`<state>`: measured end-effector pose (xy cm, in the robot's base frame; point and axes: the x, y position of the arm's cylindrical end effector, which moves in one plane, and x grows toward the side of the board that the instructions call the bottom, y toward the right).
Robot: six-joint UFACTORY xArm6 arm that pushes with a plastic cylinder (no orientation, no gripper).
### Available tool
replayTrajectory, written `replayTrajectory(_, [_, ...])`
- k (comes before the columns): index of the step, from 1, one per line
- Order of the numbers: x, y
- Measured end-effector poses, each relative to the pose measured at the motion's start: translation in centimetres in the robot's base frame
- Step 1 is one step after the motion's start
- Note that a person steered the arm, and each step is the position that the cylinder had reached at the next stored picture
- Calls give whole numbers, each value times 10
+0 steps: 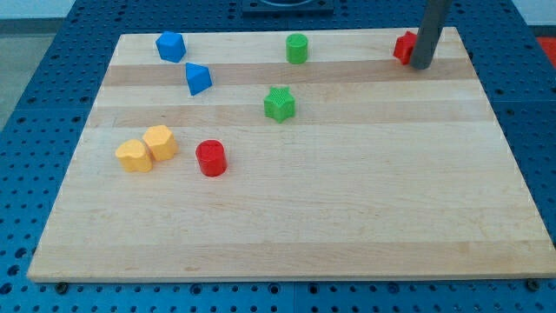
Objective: Push the red circle above the hexagon
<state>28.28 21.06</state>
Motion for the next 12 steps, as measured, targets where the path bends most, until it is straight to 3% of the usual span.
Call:
replayTrajectory(5, [-8, 0])
replayTrajectory(7, [68, -1])
replayTrajectory(8, [104, -20])
replayTrajectory(12, [137, -159])
